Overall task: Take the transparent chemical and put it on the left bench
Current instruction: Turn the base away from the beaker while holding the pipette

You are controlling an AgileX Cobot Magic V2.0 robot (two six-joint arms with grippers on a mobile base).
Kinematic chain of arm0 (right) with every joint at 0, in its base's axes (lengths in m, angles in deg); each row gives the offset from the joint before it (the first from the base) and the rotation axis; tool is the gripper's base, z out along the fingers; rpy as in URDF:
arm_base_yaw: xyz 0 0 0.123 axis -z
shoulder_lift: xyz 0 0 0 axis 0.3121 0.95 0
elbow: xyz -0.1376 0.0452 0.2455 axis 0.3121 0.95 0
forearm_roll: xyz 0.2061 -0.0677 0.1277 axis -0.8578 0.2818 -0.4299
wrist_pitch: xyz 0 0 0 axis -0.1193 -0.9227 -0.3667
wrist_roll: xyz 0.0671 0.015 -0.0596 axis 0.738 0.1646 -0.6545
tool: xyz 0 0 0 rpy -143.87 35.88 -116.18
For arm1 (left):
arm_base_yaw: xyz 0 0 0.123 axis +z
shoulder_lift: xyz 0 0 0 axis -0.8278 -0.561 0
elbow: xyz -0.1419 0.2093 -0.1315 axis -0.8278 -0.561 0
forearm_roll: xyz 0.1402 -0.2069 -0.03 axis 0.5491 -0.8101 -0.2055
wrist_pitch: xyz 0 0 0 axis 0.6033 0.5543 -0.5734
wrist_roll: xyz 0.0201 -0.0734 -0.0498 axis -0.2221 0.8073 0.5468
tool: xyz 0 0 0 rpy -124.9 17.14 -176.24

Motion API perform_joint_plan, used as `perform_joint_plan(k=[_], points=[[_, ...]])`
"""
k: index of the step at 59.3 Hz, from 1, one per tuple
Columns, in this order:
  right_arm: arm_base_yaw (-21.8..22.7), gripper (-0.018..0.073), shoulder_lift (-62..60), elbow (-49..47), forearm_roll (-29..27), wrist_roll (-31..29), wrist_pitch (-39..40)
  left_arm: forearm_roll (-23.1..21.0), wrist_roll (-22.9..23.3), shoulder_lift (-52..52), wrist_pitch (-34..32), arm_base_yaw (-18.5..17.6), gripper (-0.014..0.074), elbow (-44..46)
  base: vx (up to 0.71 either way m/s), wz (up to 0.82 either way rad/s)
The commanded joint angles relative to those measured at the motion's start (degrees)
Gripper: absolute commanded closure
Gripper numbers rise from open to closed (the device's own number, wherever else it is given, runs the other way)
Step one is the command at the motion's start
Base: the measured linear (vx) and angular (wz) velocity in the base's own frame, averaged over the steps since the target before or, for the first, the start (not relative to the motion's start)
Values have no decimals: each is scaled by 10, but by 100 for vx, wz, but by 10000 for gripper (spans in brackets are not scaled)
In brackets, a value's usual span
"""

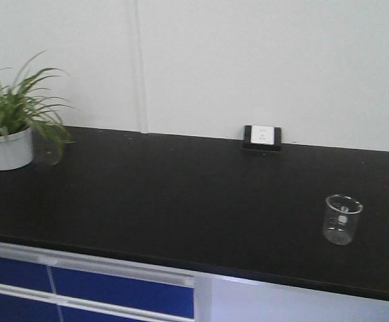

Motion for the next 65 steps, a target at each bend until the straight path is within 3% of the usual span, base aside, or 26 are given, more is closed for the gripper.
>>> perform_joint_plan(k=[1, 65], points=[[3, 562, -1, -20, 3, -1, 46, 0, 4, 11, -45, -1, 600, -9, -29, 66], [3, 562, -1, -20, 3, -1, 46, 0, 4, 11, -45, -1, 600, -9, -22, 68]])
